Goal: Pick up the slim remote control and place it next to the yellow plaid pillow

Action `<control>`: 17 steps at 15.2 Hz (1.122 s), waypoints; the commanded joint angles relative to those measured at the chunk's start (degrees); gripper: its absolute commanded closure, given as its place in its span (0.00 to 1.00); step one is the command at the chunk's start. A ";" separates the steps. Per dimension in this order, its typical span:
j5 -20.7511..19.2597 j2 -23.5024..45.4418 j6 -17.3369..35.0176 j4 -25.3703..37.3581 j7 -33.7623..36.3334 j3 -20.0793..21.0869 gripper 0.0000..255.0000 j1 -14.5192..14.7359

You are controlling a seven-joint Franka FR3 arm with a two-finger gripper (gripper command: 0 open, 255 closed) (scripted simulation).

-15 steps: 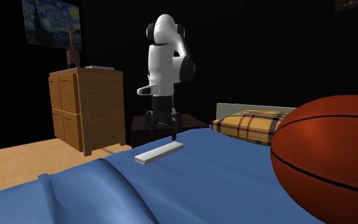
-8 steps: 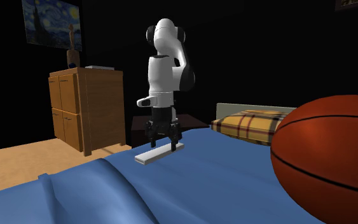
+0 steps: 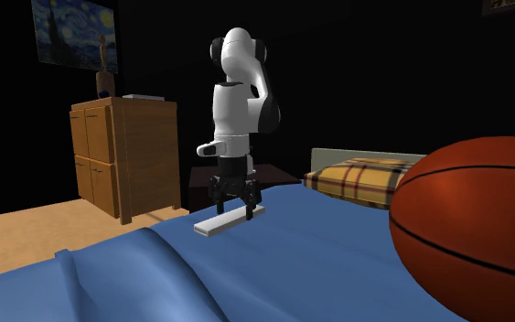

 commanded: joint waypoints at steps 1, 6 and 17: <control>0.00 0.00 0.00 0.00 0.00 0.00 1.00 0.00; 0.00 -0.02 0.00 -0.02 -0.01 0.00 1.00 0.00; -0.44 -4.14 -3.50 -0.64 0.34 -0.38 1.00 0.26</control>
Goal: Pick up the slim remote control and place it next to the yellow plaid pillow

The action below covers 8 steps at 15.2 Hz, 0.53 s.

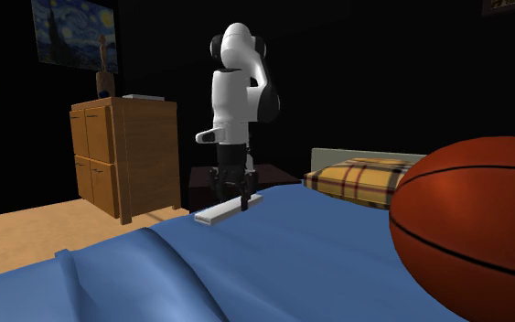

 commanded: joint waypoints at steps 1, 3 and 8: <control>-0.15 -1.12 -1.05 -0.05 0.28 -0.08 1.00 0.21; -0.28 -2.23 -2.12 -0.09 0.38 -0.18 1.00 0.28; -0.62 -4.88 -4.87 0.02 0.64 -0.41 1.00 0.44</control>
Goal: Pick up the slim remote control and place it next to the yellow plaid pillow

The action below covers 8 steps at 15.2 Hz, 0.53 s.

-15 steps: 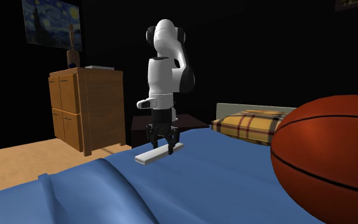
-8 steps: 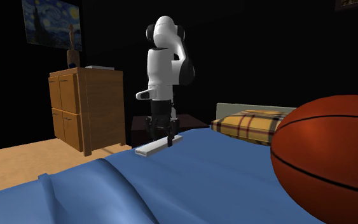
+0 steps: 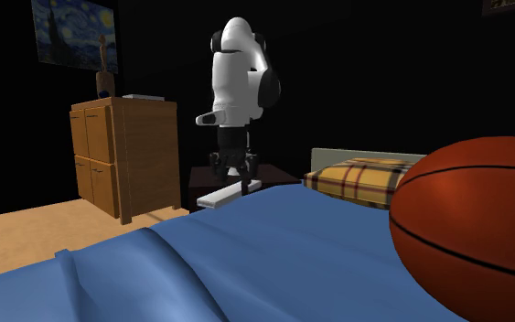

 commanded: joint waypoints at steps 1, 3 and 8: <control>-0.14 -1.06 -1.20 0.14 0.06 -0.10 1.00 0.02; -0.27 -2.05 -2.35 0.30 0.17 -0.18 1.00 0.08; -0.60 -4.39 -5.30 0.92 0.42 -0.36 1.00 0.20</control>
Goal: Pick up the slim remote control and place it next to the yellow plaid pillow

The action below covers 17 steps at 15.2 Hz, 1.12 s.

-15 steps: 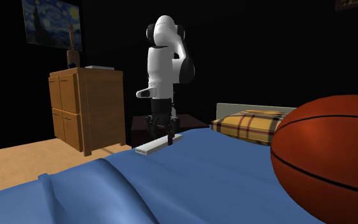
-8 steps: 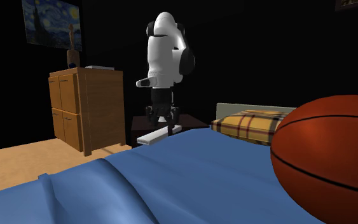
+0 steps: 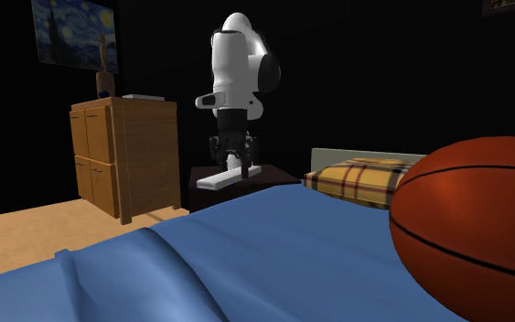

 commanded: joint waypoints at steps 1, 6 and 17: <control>-0.11 -0.72 -1.38 0.66 0.03 -0.08 1.00 -0.03; -0.41 -2.80 -4.46 1.67 0.27 -0.23 1.00 0.06; -1.13 -7.93 -9.62 1.75 1.49 -0.25 1.00 0.80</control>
